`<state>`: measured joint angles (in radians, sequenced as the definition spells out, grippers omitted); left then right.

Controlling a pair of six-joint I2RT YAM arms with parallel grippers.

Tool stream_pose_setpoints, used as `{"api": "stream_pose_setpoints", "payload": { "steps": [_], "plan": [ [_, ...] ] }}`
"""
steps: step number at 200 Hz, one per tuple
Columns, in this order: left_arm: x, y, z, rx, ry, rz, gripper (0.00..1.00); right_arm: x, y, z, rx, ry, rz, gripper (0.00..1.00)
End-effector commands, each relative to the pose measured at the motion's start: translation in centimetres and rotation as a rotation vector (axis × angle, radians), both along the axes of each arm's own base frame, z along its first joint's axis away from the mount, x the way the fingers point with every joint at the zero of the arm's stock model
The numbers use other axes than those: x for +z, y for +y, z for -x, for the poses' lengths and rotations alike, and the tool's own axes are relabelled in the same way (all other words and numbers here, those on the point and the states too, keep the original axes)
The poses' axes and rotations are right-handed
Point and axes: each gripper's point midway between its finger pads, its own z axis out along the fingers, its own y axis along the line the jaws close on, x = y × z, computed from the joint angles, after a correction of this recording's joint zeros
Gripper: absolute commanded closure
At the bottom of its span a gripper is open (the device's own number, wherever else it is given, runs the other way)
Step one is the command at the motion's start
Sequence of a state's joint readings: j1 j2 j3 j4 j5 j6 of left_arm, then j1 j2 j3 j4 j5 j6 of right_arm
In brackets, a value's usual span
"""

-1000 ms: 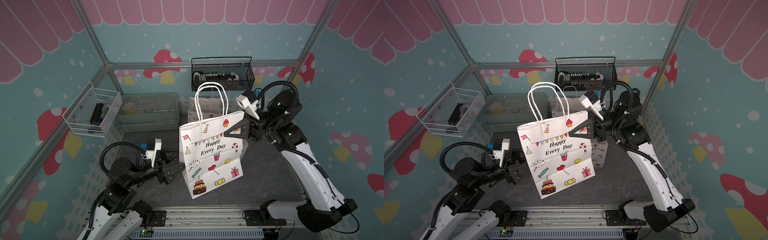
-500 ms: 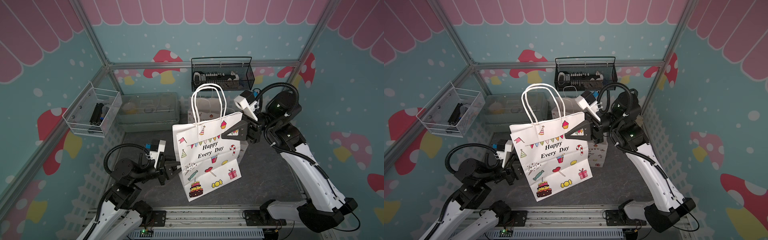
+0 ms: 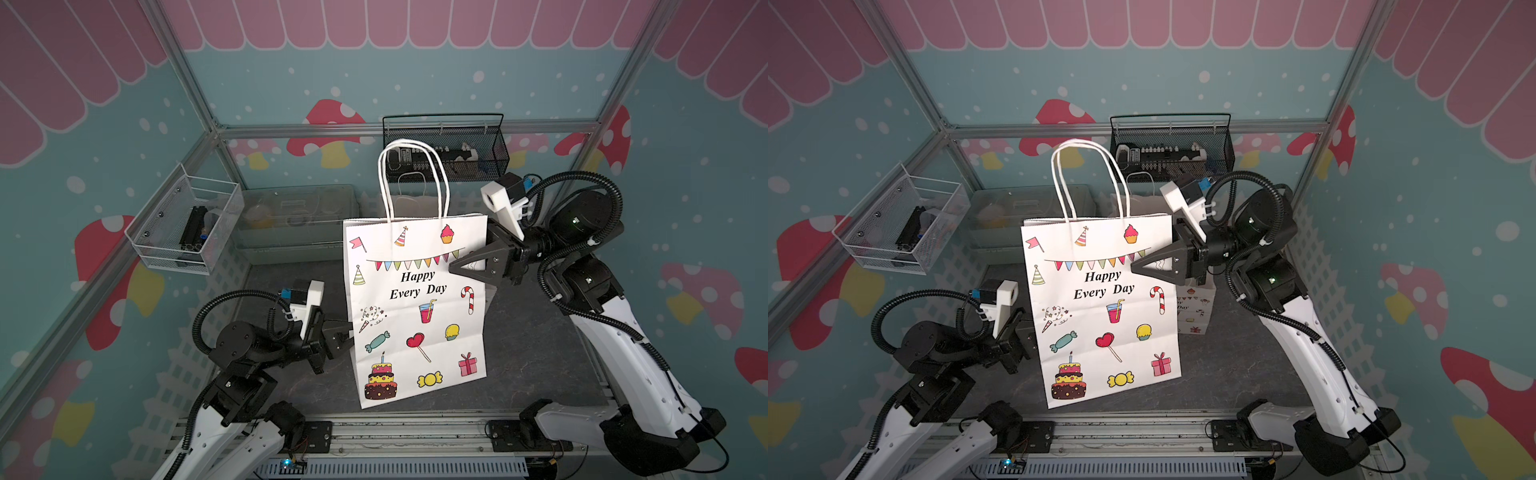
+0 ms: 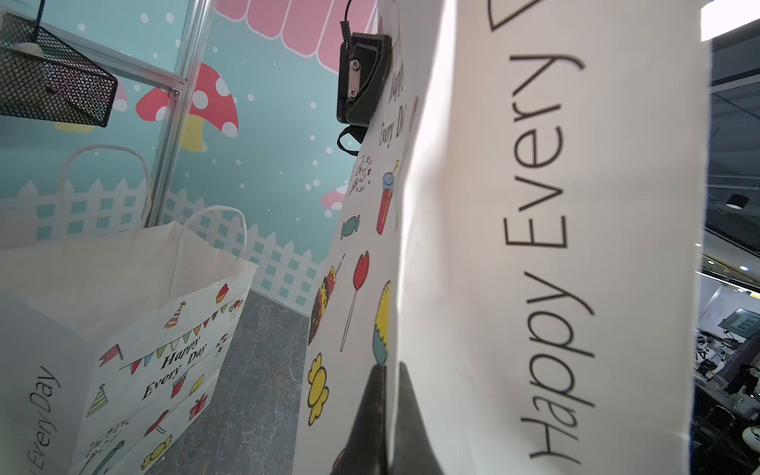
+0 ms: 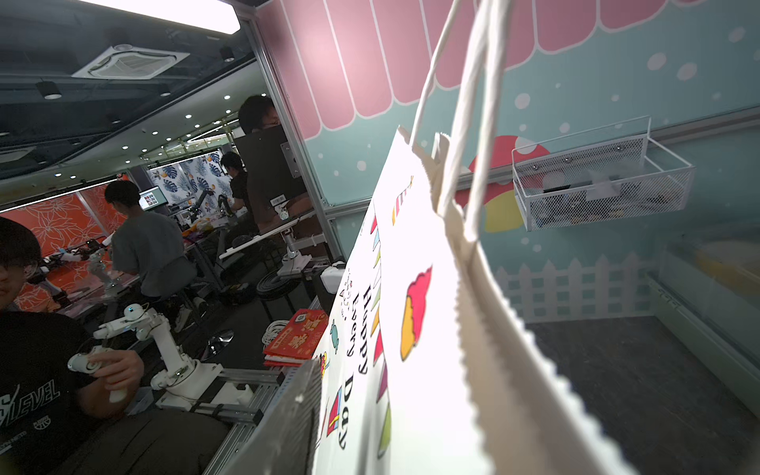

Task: Put away the paper bag
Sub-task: Press the paper bag.

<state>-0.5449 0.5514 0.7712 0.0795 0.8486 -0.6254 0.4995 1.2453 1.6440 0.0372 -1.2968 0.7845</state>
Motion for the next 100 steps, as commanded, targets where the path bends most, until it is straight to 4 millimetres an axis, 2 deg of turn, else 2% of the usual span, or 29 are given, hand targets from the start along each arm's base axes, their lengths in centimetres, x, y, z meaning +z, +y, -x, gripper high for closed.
{"api": "stream_pose_setpoints", "payload": {
  "steps": [1, 17, 29, 41, 56, 68, 100],
  "plan": [
    [0.7, 0.1, -0.1, 0.009, 0.012, 0.010, 0.99, 1.6, -0.4, 0.5, -0.038, -0.022, -0.050, 0.62],
    [0.7, 0.1, -0.1, 0.013, 0.015, 0.012, 0.93, 1.9, -0.6, 0.5, -0.061, -0.022, -0.060, 0.78],
    [0.8, 0.1, -0.1, 0.013, 0.012, 0.014, 0.82, 1.9, -0.7, 0.4, -0.083, -0.021, -0.057, 0.88],
    [1.2, 0.2, 0.0, 0.009, 0.004, 0.019, 0.69, 1.6, -0.7, 0.3, -0.103, -0.020, -0.049, 0.94],
    [1.7, 0.2, 0.2, 0.011, -0.012, 0.006, 0.54, 1.1, -0.8, 0.3, -0.118, -0.024, -0.036, 0.98],
    [2.1, 0.3, 0.3, 0.018, -0.031, -0.012, 0.46, 0.7, -0.8, 0.3, -0.121, -0.018, -0.025, 1.00],
    [4.3, 0.3, 0.5, 0.024, -0.080, -0.021, 0.41, -0.4, -0.8, 0.3, -0.130, 0.003, 0.006, 1.00]
  ]
}}
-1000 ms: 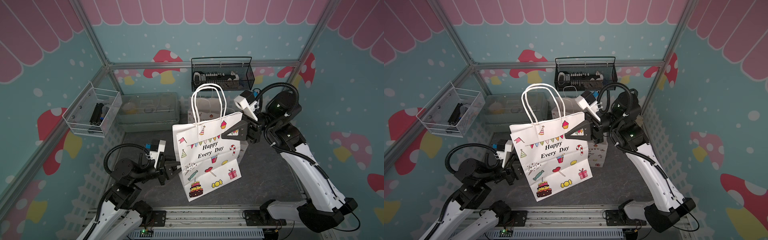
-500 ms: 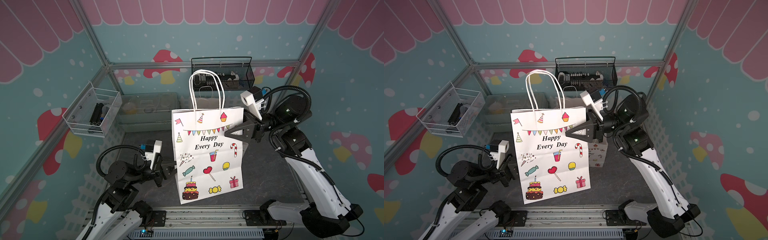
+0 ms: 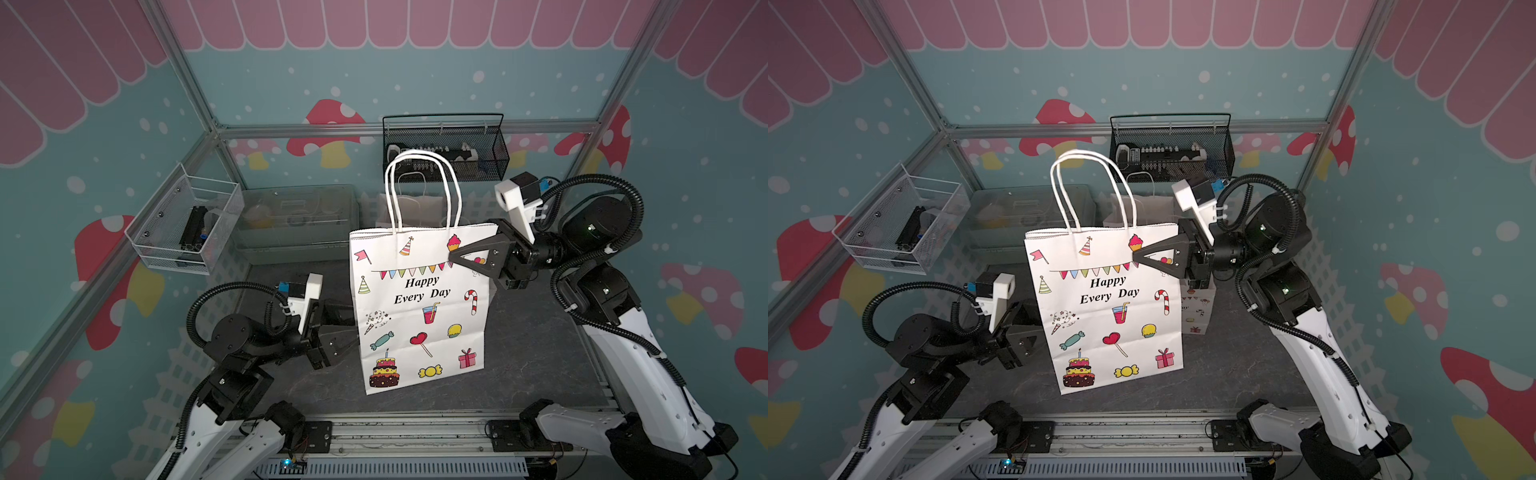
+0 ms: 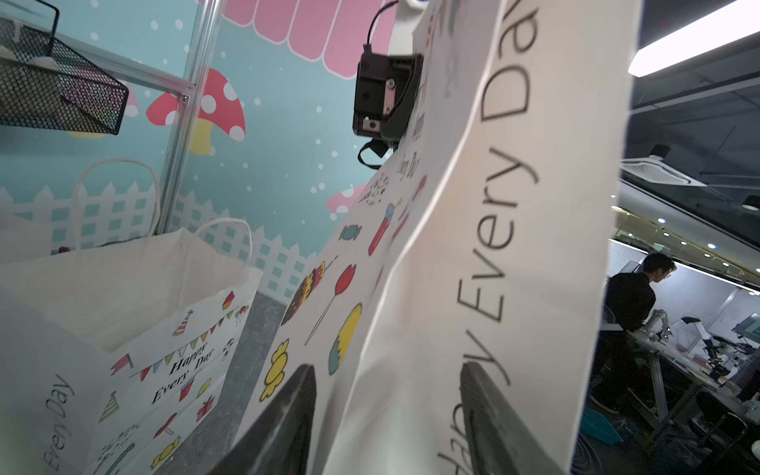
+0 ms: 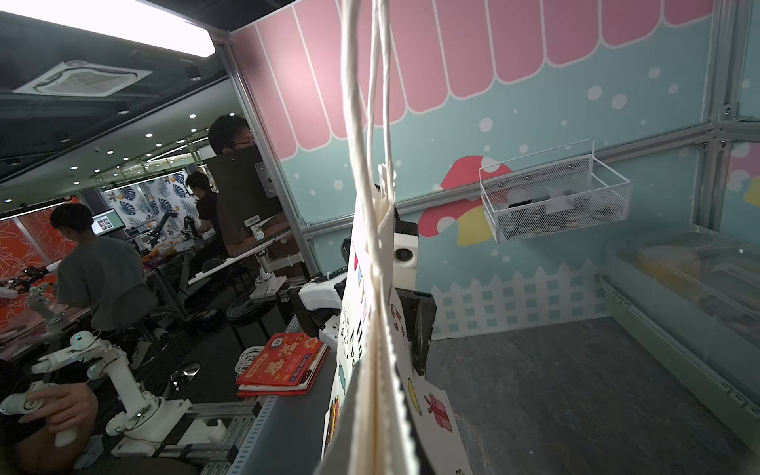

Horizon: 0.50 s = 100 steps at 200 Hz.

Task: Put away the paper bag
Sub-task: Press the paper bag.

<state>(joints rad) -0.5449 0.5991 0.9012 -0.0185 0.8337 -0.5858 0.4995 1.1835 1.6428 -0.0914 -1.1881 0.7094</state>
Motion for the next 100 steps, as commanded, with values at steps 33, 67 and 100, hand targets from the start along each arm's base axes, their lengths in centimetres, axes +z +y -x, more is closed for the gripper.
{"api": "stream_pose_setpoints", "payload": {
  "steps": [33, 67, 100],
  "plan": [
    [3.7, 0.3, 0.5, 0.017, -0.090, -0.003, 0.41, -1.7, -0.3, 0.2, -0.046, 0.009, 0.040, 1.00],
    [6.4, 2.2, 0.8, 0.132, -0.117, 0.064, 0.35, -2.5, -0.5, 0.4, -0.063, 0.014, 0.061, 1.00],
    [8.8, 4.3, 2.2, 0.198, -0.164, 0.145, 0.21, -2.8, -0.6, 0.5, -0.065, 0.014, 0.063, 1.00]
  ]
}}
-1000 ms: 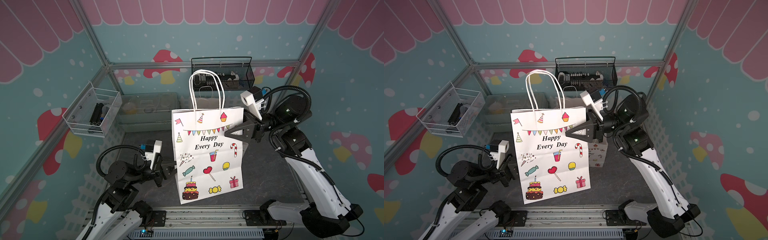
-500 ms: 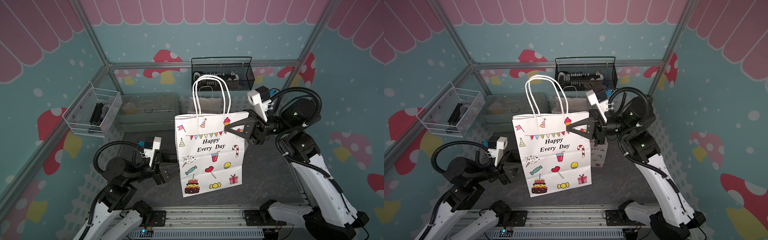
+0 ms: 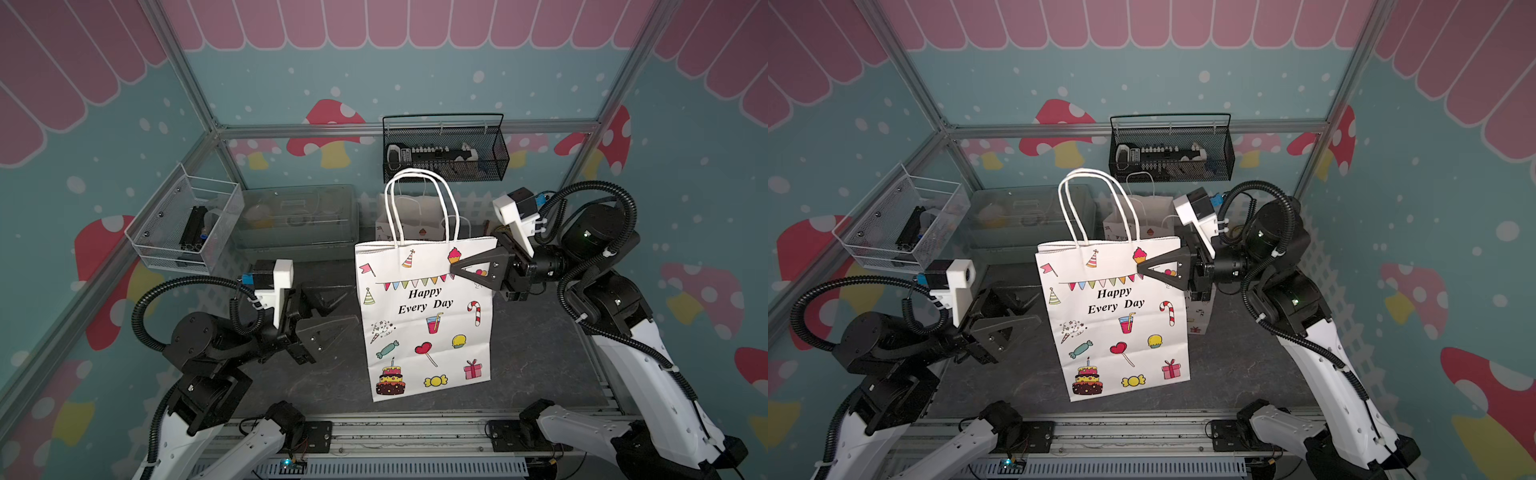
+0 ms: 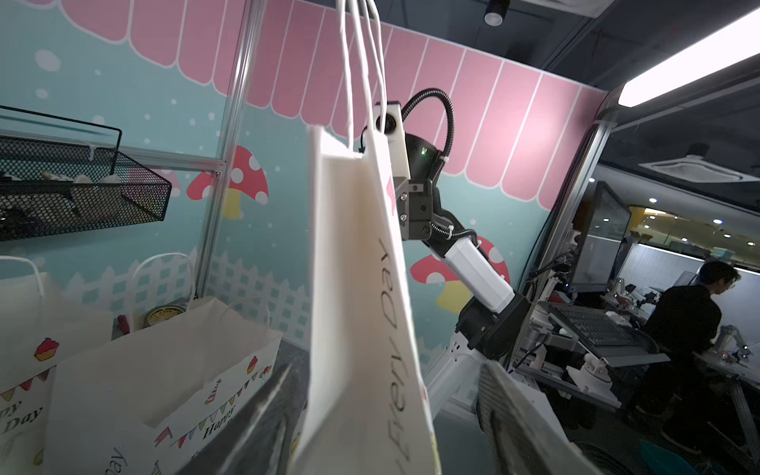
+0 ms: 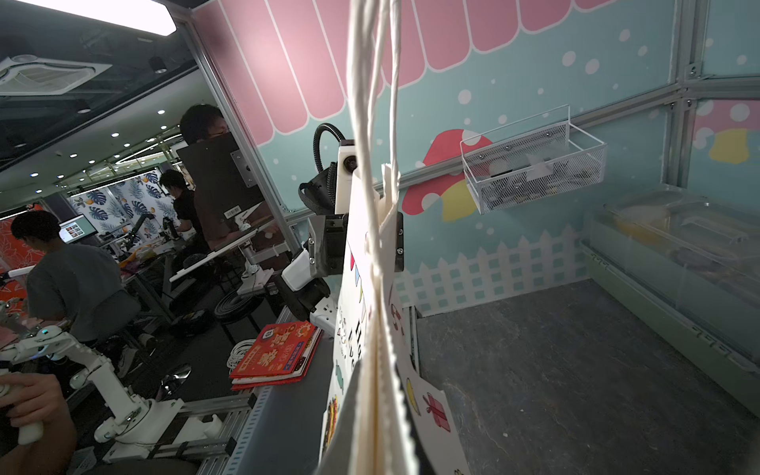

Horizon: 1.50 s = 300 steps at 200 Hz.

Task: Put away the paper bag
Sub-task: Press the paper bag.

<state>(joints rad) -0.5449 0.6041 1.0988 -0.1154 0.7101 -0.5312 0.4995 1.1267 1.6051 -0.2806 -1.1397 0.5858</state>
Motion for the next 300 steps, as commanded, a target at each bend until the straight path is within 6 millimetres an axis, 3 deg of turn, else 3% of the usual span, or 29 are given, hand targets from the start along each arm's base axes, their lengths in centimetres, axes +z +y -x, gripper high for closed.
{"api": "stream_pose_setpoints", "payload": {
  "steps": [1, 24, 74, 115, 139, 194, 263, 281, 300],
  "plan": [
    [2.6, 1.9, 1.3, 0.066, -0.054, 0.074, 0.21, -0.4, -0.1, 0.3, -0.006, -0.018, 0.004, 1.00],
    [2.9, 1.9, 1.3, 0.065, -0.061, 0.067, 0.15, -0.2, -0.2, 0.6, 0.001, -0.020, 0.000, 1.00],
    [2.0, -1.1, -2.1, 0.015, 0.017, -0.012, 0.02, -0.2, -0.4, 1.4, 0.037, -0.006, -0.012, 1.00],
    [1.7, -2.6, -3.5, -0.027, 0.066, -0.040, 0.03, -0.7, -0.4, 1.7, 0.046, 0.003, -0.006, 1.00],
    [2.0, -2.7, -3.4, -0.037, 0.059, -0.042, 0.12, -1.3, -0.3, 1.5, 0.045, 0.016, 0.002, 1.00],
    [1.4, -3.2, -3.9, -0.053, 0.079, -0.058, 0.58, -2.2, -0.2, 0.8, 0.016, 0.023, 0.020, 1.00],
    [0.6, -4.2, -4.4, -0.087, 0.104, -0.081, 0.61, -2.2, -0.1, 0.2, -0.010, 0.029, 0.021, 1.00],
    [0.2, -4.6, -4.5, -0.100, 0.109, -0.092, 0.66, -2.1, -0.1, 0.2, -0.013, 0.029, 0.020, 1.00],
    [-0.2, -4.7, -4.8, -0.093, 0.114, -0.096, 0.82, -2.3, -0.1, 0.1, -0.014, 0.034, 0.023, 1.00]
  ]
}}
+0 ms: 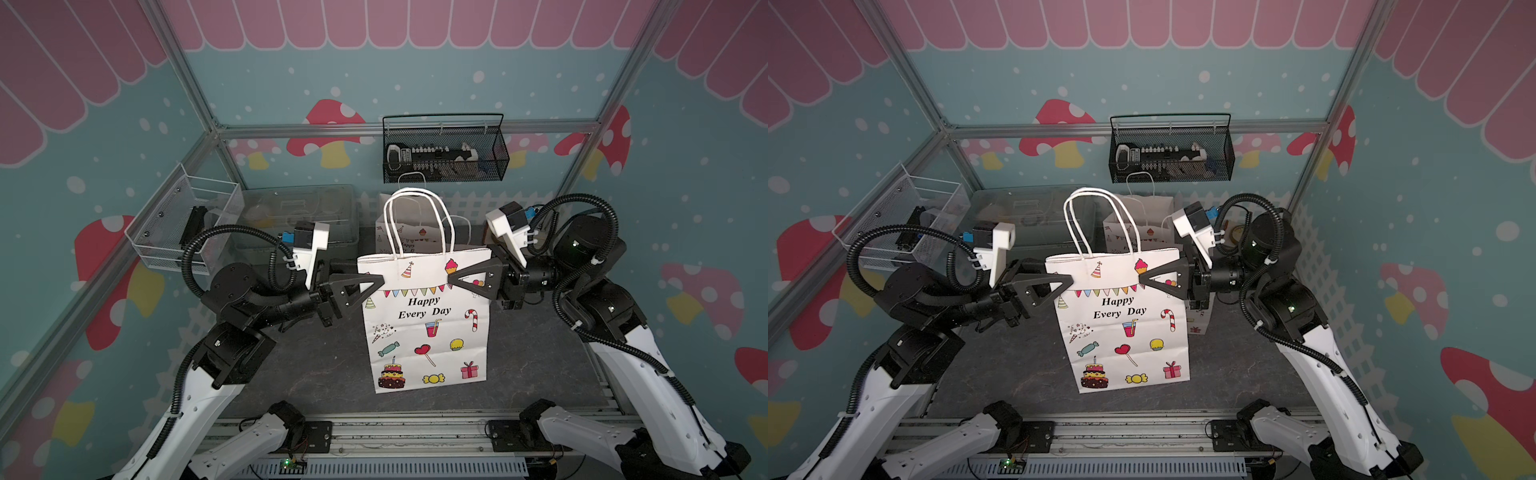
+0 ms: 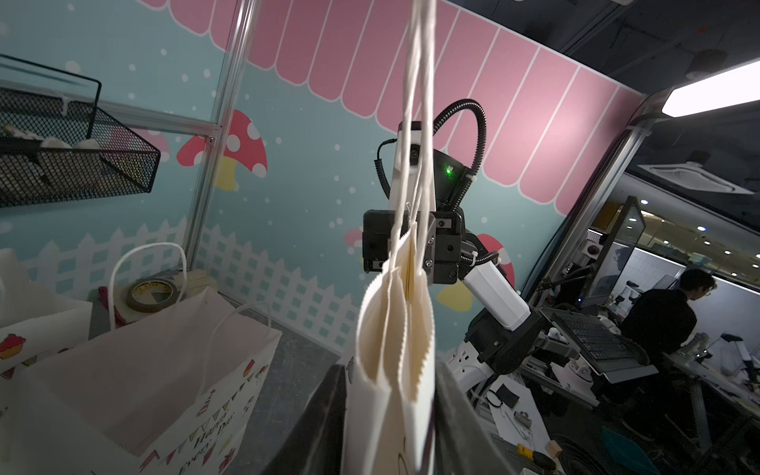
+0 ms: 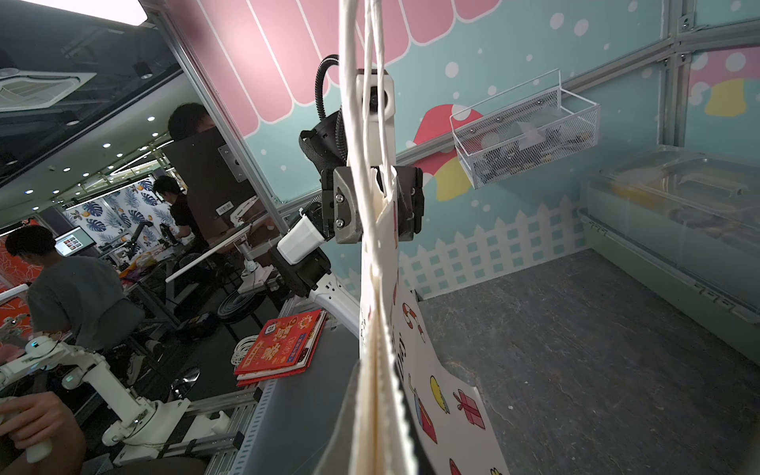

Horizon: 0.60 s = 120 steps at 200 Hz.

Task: Put away the paper bag
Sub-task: Press the paper bag.

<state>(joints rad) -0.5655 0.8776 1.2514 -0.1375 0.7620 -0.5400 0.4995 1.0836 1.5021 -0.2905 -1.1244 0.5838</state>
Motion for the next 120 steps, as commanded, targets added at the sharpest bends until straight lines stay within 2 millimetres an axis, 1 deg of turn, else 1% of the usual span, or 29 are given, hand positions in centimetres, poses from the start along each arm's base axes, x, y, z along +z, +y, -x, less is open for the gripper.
{"api": "stream_pose_setpoints", "payload": {
  "steps": [1, 21, 33, 41, 54, 67, 75, 98, 111, 120],
  "plan": [
    [-0.2, -0.2, 0.4, -0.021, -0.008, -0.008, 0.83, 0.4, -0.1, 0.4, 0.002, -0.024, -0.008, 1.00],
    [-0.1, -0.1, 0.4, -0.016, -0.012, -0.007, 0.92, 0.2, -0.1, 0.5, 0.008, -0.022, -0.002, 1.00],
    [-0.1, 0.0, 0.4, -0.008, -0.014, -0.006, 1.00, 0.3, -0.2, 0.7, 0.008, -0.028, -0.001, 0.94],
    [-0.1, 0.1, 0.4, -0.001, -0.017, -0.006, 1.00, 0.4, -0.4, 0.8, -0.003, -0.037, 0.001, 0.88],
    [-0.2, 0.3, 0.4, 0.011, -0.017, -0.007, 1.00, 0.5, -0.7, 1.0, -0.027, -0.055, 0.010, 0.75],
    [-0.5, 0.5, 0.4, 0.028, -0.014, -0.007, 1.00, 0.8, -1.0, 1.2, -0.053, -0.076, 0.014, 0.68],
    [-0.7, 0.6, 0.4, 0.033, -0.010, -0.008, 1.00, 1.1, -1.3, 1.4, -0.066, -0.090, 0.010, 0.65],
    [-1.0, 0.8, 0.6, 0.042, -0.005, -0.007, 1.00, 2.0, -1.7, 1.6, -0.104, -0.129, -0.006, 0.65],
    [-1.0, 1.0, 0.5, 0.051, -0.001, -0.004, 1.00, 2.4, -1.8, 1.5, -0.118, -0.141, -0.011, 0.71],
    [-1.0, 1.1, 0.5, 0.057, -0.001, -0.001, 1.00, 2.5, -1.8, 1.4, -0.123, -0.147, -0.013, 0.78]
  ]
}}
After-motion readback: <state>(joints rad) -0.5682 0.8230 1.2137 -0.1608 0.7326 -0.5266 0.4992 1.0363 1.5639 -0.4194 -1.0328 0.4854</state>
